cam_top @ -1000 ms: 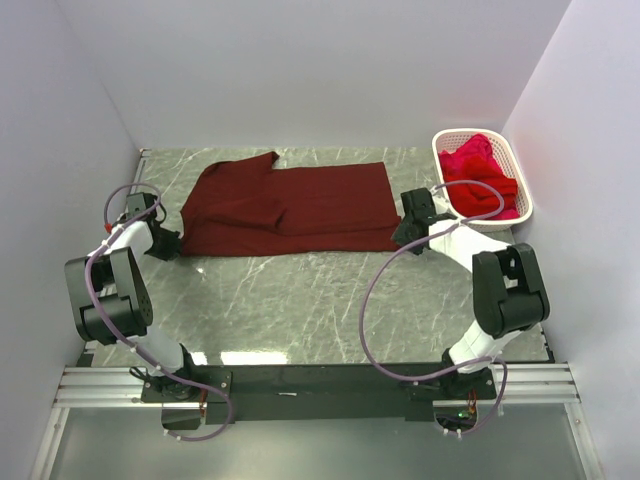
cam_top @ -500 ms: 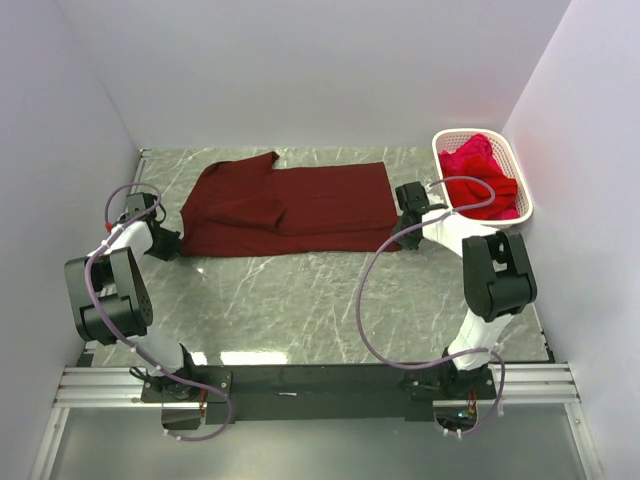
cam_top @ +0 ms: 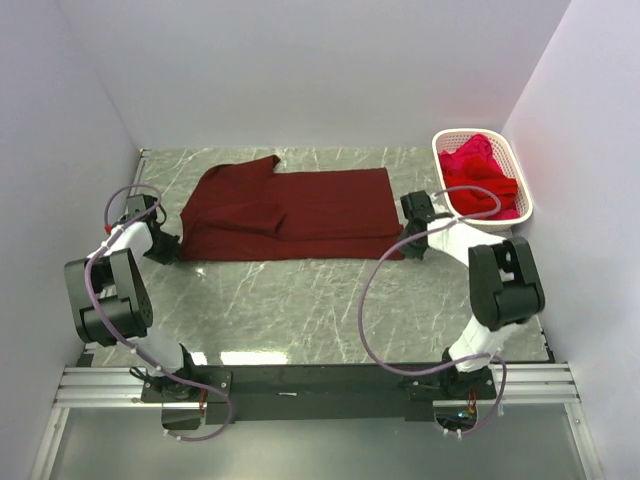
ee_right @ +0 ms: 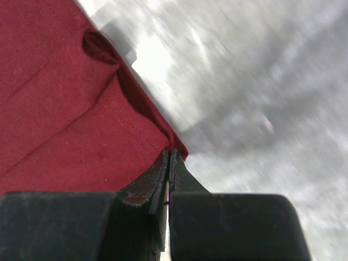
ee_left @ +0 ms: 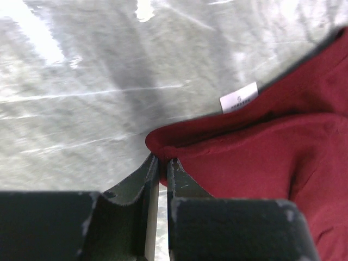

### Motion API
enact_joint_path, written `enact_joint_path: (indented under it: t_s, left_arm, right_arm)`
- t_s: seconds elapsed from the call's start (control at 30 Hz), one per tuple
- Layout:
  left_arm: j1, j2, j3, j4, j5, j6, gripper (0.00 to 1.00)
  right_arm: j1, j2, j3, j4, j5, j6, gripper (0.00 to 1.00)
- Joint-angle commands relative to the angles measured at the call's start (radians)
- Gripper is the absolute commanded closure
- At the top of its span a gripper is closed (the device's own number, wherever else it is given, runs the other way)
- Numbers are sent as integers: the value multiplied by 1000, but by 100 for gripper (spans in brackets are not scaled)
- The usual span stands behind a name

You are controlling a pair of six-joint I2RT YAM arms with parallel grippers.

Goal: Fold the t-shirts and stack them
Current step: Fold the tshirt

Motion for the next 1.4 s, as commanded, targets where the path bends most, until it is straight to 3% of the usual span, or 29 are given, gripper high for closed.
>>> enact_joint_path:
  t_s: [0.0,0.23,0.67,0.73,0.8,0.9,1.0,1.13,1.2,1.3,1.37]
  left_arm:
    - [4,-73,-15,-53,-97,36,99]
    - [9,-192,-114,-65,-174,50,99]
    - [12,-380,-285,-53,-125,35,99]
    - [17,-380,-276,-70,-111,44,91]
    - [20,-375,-261,-84,-94,58,73]
    - [21,-398,-224,-116,-112,79,54]
    - [20,-443,-176,-151,-152,98,36]
    - [21,-490,-81,-179,-195,144,35]
    - [17,-506,-60,-96,-107,197,41]
    - [-57,-451,3,22,42,236,39]
    - [-182,-353,92,73,25,247,40]
  right_arm:
    - [-19,-104,-77,-30,4,-1,100]
    - [-40,-315,-266,-62,-33,17,100]
    - [-53,-553,-470,-123,-77,57,100]
    - [-51,-556,-467,-123,-79,60,99]
    - [-51,-561,-459,-137,-69,57,81]
    - [-51,-582,-433,-163,-51,45,61]
    - [-51,-616,-374,-217,-14,31,52]
    - [-42,-629,-250,-261,-3,-7,50]
    - [1,-598,-199,-250,-22,-21,50]
    - [118,-499,-69,-208,-14,-15,50]
    - [186,-414,65,-182,-34,-10,51]
